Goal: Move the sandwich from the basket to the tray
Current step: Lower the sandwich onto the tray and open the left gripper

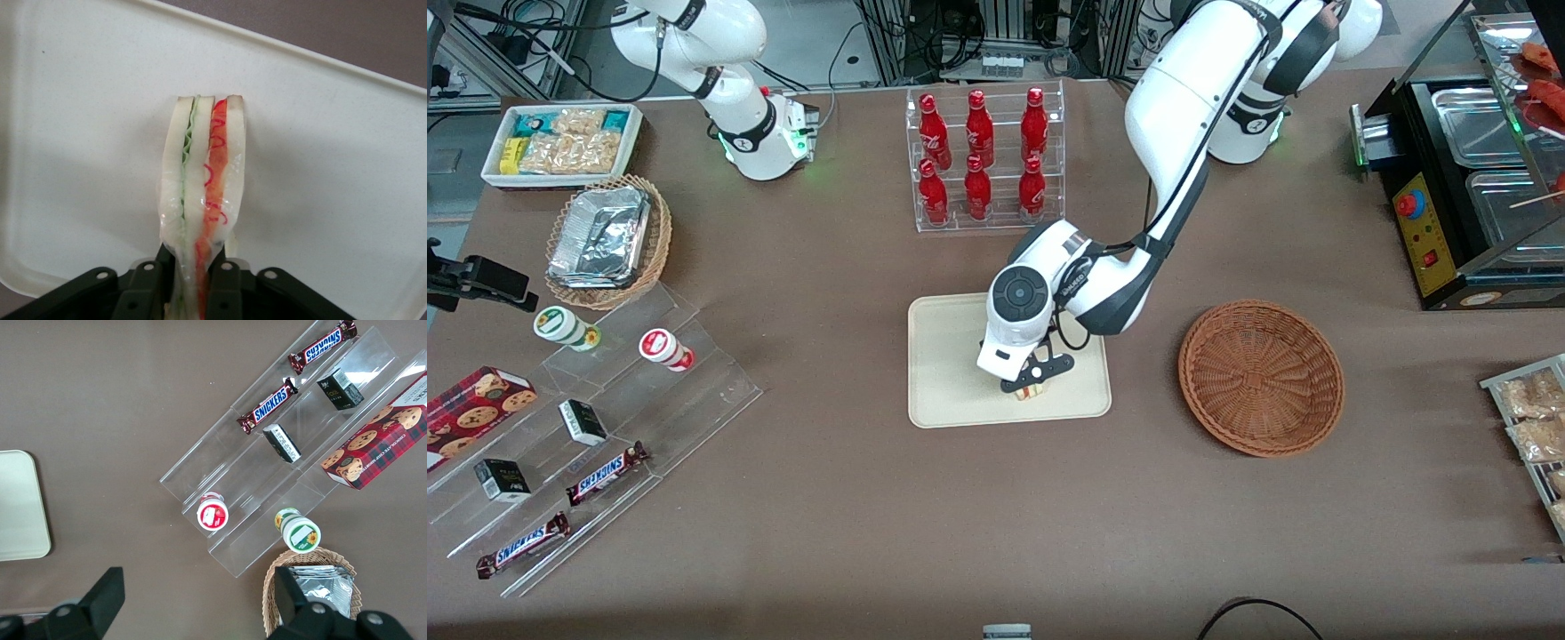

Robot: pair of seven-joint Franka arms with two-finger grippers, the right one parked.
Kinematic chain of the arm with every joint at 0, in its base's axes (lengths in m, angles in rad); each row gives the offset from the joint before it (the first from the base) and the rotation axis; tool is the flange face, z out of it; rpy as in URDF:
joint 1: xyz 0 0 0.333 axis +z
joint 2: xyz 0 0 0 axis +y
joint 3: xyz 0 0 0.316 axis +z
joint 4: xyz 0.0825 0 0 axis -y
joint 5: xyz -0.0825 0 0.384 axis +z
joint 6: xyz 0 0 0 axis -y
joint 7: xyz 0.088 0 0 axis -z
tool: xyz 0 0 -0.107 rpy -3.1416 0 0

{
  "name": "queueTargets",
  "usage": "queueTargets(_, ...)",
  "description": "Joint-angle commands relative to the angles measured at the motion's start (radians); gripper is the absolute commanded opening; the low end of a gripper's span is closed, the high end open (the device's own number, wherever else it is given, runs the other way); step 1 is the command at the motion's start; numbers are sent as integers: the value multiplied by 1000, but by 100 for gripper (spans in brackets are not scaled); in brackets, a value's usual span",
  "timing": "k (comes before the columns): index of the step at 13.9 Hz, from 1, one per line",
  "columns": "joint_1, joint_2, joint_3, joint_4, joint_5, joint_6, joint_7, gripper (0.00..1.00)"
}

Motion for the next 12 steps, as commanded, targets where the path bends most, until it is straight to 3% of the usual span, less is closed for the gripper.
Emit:
queueTargets(1,-12,11,9,35,11,-5,-8,100)
queueTargets(7,-9,-124,6,35,11,-122,8,100)
queueTargets(12,23,-282,29,24,12,-324,217,100)
